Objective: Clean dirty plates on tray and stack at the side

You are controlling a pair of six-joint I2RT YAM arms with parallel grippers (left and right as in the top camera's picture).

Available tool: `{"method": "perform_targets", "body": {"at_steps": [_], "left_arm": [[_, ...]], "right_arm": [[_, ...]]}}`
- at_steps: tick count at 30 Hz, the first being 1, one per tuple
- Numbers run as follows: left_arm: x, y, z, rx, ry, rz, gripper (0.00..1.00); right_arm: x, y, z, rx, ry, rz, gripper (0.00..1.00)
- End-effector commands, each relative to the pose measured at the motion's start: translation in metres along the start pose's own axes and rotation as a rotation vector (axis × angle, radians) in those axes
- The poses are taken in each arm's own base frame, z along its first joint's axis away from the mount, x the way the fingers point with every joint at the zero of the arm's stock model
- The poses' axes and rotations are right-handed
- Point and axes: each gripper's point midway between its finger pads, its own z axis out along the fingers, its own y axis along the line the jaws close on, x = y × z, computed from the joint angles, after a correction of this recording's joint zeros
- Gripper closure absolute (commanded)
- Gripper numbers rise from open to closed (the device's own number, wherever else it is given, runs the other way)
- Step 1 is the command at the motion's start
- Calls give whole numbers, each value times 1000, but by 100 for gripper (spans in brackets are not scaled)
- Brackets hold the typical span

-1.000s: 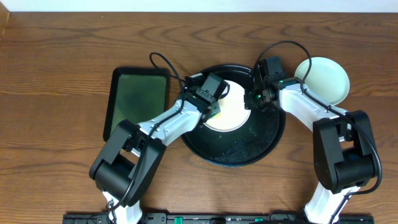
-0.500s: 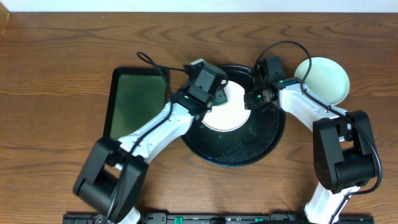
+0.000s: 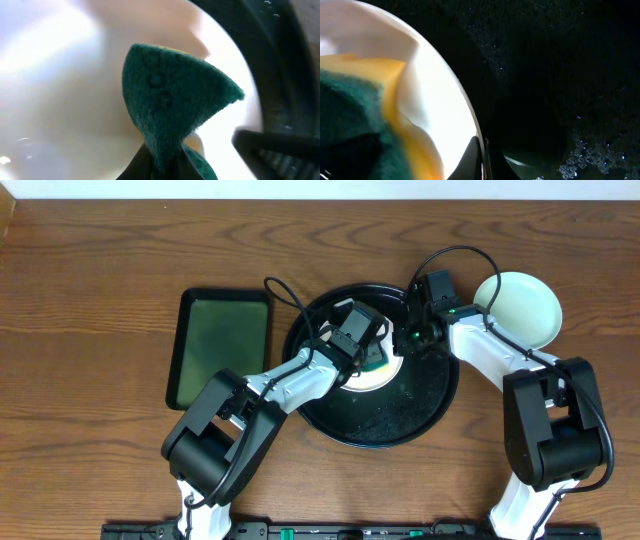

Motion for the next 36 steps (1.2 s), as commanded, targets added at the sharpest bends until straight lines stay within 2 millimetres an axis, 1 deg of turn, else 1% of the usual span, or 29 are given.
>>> {"method": "perform_targets", "body": {"at_steps": [1, 4, 7, 9, 12, 13, 14, 17, 19, 20, 21, 23, 24, 25, 28, 31, 33, 35, 36], "left_arm": [[-24, 68, -1, -275, -122, 2, 92], [-46, 102, -18, -427, -199, 34, 92], [-66, 118, -34, -512, -267, 82, 92], [-76, 118, -43, -521, -290, 103, 92], [-90, 106, -63, -479, -331, 99, 92], [-98, 96, -79, -444, -363, 85, 92], [-103, 90, -90, -422, -384, 76, 92], [-117, 82, -120, -379, -431, 47, 93], [-125, 86, -142, -373, -451, 21, 92], [-127, 90, -149, -379, -453, 13, 92], [-129, 99, -157, -397, -451, -1, 92], [-131, 119, -167, -442, -431, -28, 92], [-129, 138, -168, -466, -376, -64, 92], [-127, 149, -164, -469, -335, -90, 92], [-121, 179, -151, -457, -223, -164, 92], [-120, 207, -143, -467, -166, -242, 92], [-122, 226, -139, -487, -148, -291, 92], [-123, 239, -133, -494, -124, -318, 92], [-121, 243, -129, -488, -104, -318, 92]], "right_arm": [[16, -6, 15, 33, 54, 16, 99], [16, -6, 15, 33, 54, 16, 99], [15, -6, 15, 33, 53, 16, 99], [16, -6, 15, 33, 54, 15, 99], [15, -6, 15, 32, 50, 15, 99], [13, -5, 16, 30, 43, 13, 99], [11, -5, 15, 28, 38, 12, 99], [5, -2, 12, 23, 19, 4, 99], [-2, 1, 4, 17, -5, -26, 99], [-5, 3, 0, 13, -18, -43, 99], [-9, 5, -5, 10, -35, -64, 99], [-20, 12, -19, 1, -78, -115, 99], [-32, 16, -36, 9, -134, -150, 99], [-37, 17, -45, 26, -162, -164, 99], [-55, 20, -78, 118, -273, -248, 99], [-67, 24, -111, 260, -376, -340, 99], [-74, 31, -136, 357, -445, -428, 99], [-78, 42, -158, 440, -504, -518, 99], [-80, 48, -170, 491, -536, -567, 99]]}}
